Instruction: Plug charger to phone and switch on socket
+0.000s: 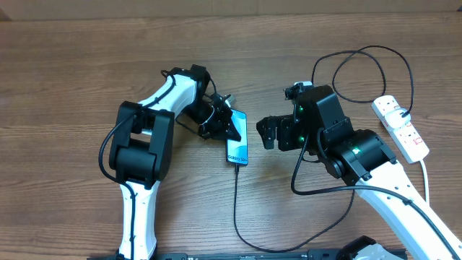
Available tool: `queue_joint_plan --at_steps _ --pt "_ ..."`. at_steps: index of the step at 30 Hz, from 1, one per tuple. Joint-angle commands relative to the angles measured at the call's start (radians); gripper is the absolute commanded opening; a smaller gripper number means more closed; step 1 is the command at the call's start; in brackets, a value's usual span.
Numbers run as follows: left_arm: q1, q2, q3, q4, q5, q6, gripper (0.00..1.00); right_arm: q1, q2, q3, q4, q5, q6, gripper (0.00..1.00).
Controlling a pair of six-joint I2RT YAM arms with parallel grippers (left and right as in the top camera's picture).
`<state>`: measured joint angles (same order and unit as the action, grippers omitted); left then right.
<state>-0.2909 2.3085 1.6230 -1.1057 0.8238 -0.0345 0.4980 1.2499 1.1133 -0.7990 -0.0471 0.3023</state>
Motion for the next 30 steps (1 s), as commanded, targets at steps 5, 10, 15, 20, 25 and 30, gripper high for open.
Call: queue_joint_plan --at_steps 5,10,15,20,25,30 --pt "-0.037 0.004 0.0 -0.091 -0.335 -0.084 0.24 -0.003 0.003 0.02 0.028 0.02 -0.004 1.0" --pt "-0.044 0.004 0.0 -0.091 -0.43 -0.085 0.41 -0.003 0.014 0.02 0.048 0.02 -0.004 1.0" --pt "-0.044 0.004 0.0 -0.067 -0.466 -0.085 0.46 -0.003 0.015 0.02 0.084 0.02 -0.003 1.0" --pt "-0.044 0.004 0.0 -0.031 -0.465 -0.086 0.5 -0.003 0.015 0.02 0.111 0.02 -0.003 1.0" --pt "-0.044 0.004 0.0 -0.009 -0.465 -0.086 0.53 -0.003 0.015 0.02 0.138 0.019 0.017 1.0" --pt "-0.044 0.004 0.0 -0.004 -0.466 -0.091 0.61 -0.003 0.015 0.02 0.198 0.017 0.059 1.0"
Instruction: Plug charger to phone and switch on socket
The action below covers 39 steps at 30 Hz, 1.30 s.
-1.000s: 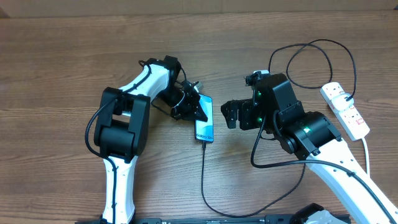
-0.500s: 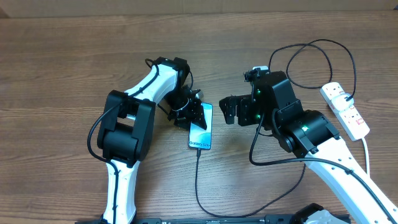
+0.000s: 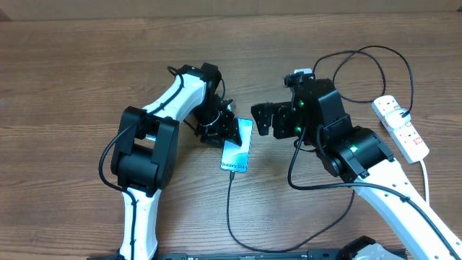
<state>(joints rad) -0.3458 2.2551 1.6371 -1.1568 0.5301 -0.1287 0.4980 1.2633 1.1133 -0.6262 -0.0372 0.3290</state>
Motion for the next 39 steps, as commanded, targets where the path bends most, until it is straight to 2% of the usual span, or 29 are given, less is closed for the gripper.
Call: queue_joint_plan --at_steps 1,2,3,4,8,13,18,22,28,35,37,39 --pt "0.011 0.057 -0.014 0.047 -0.175 -0.01 0.66 -0.003 0.002 0.02 0.035 0.011 0.035 1.0" --pt "0.011 0.057 -0.014 0.047 -0.175 -0.016 0.77 -0.003 0.002 0.02 0.034 0.016 0.04 1.0" --pt "0.011 0.057 -0.014 0.047 -0.176 -0.024 0.98 -0.005 0.002 0.02 0.025 0.027 0.062 1.0" --pt "0.013 0.057 -0.014 0.047 -0.183 -0.038 1.0 -0.008 0.002 0.02 0.009 0.043 0.103 1.0" --pt "0.013 0.056 -0.014 0.047 -0.247 -0.105 1.0 -0.036 0.001 0.02 -0.111 0.137 0.304 1.0" --pt "0.014 0.013 0.002 0.027 -0.297 -0.108 1.0 -0.111 -0.019 0.021 -0.381 0.278 0.558 1.0" --pt "0.013 -0.169 0.002 0.018 -0.357 -0.125 1.0 -0.235 -0.051 0.02 -0.65 0.455 0.751 1.0" --pt "0.013 -0.365 0.002 0.028 -0.464 -0.171 1.0 -0.347 -0.057 0.02 -0.739 0.595 0.801 1.0" --pt "0.013 -0.64 0.002 0.022 -0.602 -0.193 1.0 -0.499 -0.056 -0.013 -0.657 0.684 0.801 1.0" --pt "0.013 -0.885 0.002 -0.092 -0.682 -0.195 1.0 -0.691 -0.05 -0.126 -0.475 0.682 0.773 1.0" --pt "0.013 -0.951 0.002 -0.118 -0.761 -0.217 1.0 -0.747 -0.039 -0.166 -0.381 0.648 0.7 1.0" --pt "0.013 -1.016 0.002 -0.141 -0.858 -0.24 1.0 -0.805 -0.012 -0.198 -0.256 0.546 0.517 0.99"
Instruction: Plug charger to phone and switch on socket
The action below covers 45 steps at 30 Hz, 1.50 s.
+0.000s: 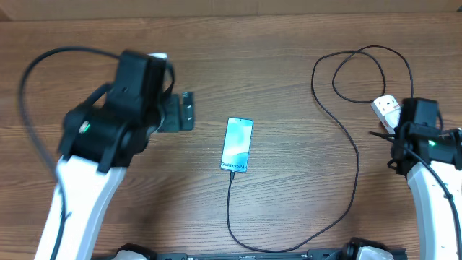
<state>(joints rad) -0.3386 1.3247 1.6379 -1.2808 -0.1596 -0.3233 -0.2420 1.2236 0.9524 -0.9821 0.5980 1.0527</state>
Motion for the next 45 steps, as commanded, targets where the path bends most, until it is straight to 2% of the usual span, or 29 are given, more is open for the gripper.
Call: queue_joint_plan --at_steps 1,4,7,8,10,13,17,33,45 --pt "0.006 -0.107 0.002 -0.024 -0.201 -0.049 1.0 -0.081 0.039 -0.043 0.134 -0.129 -0.266 0.95" --pt "0.006 -0.174 0.002 -0.061 -0.325 -0.048 1.0 -0.143 0.097 -0.048 0.243 -0.272 -0.449 0.73" --pt "0.006 -0.2 0.002 -0.11 -0.399 -0.047 1.0 -0.173 0.145 -0.048 0.309 -0.297 -0.456 0.51" --pt "0.006 -0.202 0.002 -0.13 -0.401 -0.047 1.0 -0.178 0.162 -0.048 0.335 -0.298 -0.456 0.46" --pt "0.006 -0.201 0.001 -0.166 -0.399 -0.047 1.0 -0.18 0.199 -0.048 0.399 -0.297 -0.465 0.31" --pt "0.006 -0.189 0.001 -0.227 -0.372 -0.047 1.0 -0.18 0.26 -0.048 0.51 -0.315 -0.56 0.16" --pt "0.006 -0.171 0.001 -0.282 -0.332 -0.047 1.0 -0.18 0.312 -0.048 0.583 -0.331 -0.61 0.04" --pt "0.006 -0.161 0.001 -0.291 -0.333 -0.047 1.0 -0.224 0.517 -0.048 0.77 -0.351 -0.661 0.04" --pt "0.006 -0.162 0.001 -0.291 -0.333 -0.047 1.0 -0.225 0.544 -0.048 0.866 -0.425 -0.669 0.04"
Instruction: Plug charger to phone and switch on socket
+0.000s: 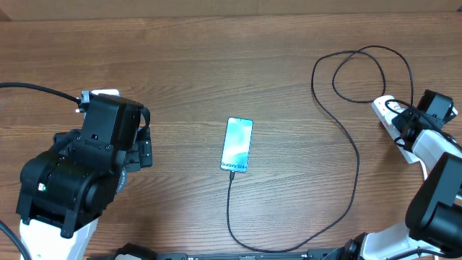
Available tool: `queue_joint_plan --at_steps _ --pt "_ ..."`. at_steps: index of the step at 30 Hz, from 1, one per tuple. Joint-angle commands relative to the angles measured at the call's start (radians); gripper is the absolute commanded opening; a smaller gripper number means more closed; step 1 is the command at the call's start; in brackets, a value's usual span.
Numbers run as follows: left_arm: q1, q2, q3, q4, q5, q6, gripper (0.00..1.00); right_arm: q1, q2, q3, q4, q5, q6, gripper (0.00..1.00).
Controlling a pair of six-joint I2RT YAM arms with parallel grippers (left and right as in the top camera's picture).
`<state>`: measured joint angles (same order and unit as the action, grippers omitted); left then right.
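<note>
A light-blue phone lies face up at the table's middle. The black charger cable is plugged into its near end, loops along the front and back right, and ends at the white power strip at the right edge. My right gripper sits over the strip's switch end and hides most of it; its jaws are not readable. My left gripper hovers at the left, well away from the phone, with nothing visibly in it.
The cable forms a loop on the table at the back right. The left arm's bulky body fills the near left corner. A second stretch of the strip shows under the right arm.
The left arm has drawn back to the near left, farther from the phone. The right gripper has shifted onto the power strip. Phone and cable lie as before.
Both grippers were first at the phone, the left one on its edge, the cable plugged in. Then the phone sat tilted between them. Later both arms were withdrawn, the phone lying flat and plugged, the right arm near the strip. Now the right gripper is on the strip.
</note>
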<state>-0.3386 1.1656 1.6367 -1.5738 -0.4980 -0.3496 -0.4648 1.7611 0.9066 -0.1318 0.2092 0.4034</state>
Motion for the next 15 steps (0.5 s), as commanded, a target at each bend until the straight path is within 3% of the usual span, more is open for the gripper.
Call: queue_joint_plan --at_steps 1,15 --pt "0.006 -0.003 0.002 0.002 0.005 -0.021 1.0 -0.002 0.007 -0.002 0.015 -0.045 -0.02 0.04" --pt "0.006 -0.003 0.002 0.002 0.005 -0.021 0.99 0.0 0.035 -0.002 -0.012 -0.143 -0.019 0.04"
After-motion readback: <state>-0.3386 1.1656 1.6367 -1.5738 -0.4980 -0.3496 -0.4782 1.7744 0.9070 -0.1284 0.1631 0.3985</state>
